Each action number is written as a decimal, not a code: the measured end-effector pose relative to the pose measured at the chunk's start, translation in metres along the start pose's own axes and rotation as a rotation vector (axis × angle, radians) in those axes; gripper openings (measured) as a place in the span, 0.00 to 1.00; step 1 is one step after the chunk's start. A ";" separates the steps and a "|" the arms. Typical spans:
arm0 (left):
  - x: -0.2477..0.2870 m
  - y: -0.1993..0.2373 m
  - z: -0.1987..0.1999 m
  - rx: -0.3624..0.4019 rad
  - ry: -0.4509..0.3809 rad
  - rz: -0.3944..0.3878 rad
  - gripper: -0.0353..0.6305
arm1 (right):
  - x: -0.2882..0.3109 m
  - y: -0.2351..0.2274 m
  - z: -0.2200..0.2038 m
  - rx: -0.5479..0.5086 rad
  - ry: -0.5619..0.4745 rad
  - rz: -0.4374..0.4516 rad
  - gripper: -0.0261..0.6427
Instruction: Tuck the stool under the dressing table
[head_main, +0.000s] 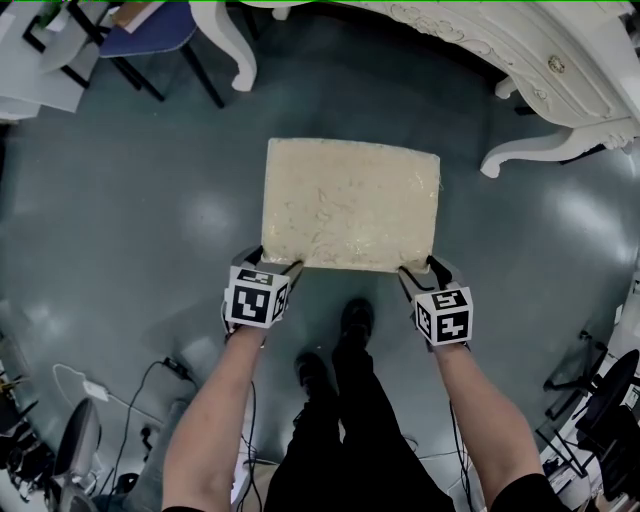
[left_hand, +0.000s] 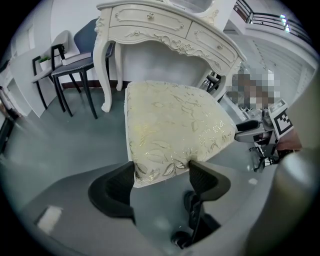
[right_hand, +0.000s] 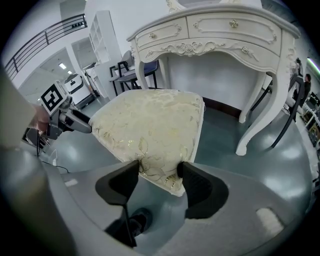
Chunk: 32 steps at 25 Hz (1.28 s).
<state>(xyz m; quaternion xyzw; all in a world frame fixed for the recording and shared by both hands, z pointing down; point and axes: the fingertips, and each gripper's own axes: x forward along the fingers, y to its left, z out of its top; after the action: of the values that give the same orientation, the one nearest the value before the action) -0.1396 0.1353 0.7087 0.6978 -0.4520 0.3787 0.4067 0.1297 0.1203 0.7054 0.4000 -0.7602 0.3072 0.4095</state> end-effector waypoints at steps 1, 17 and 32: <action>0.001 0.000 0.006 -0.001 0.000 0.006 0.60 | 0.001 -0.003 0.004 0.001 -0.001 0.004 0.45; 0.031 0.001 0.089 0.000 -0.003 0.008 0.60 | 0.020 -0.064 0.067 0.004 -0.029 -0.022 0.45; 0.065 0.027 0.207 0.075 -0.062 -0.074 0.60 | 0.048 -0.120 0.158 0.085 -0.036 -0.154 0.40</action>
<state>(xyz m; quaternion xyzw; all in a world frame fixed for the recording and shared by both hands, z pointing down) -0.1118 -0.0814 0.6936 0.7402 -0.4236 0.3584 0.3797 0.1567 -0.0811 0.6893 0.4797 -0.7209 0.2996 0.4006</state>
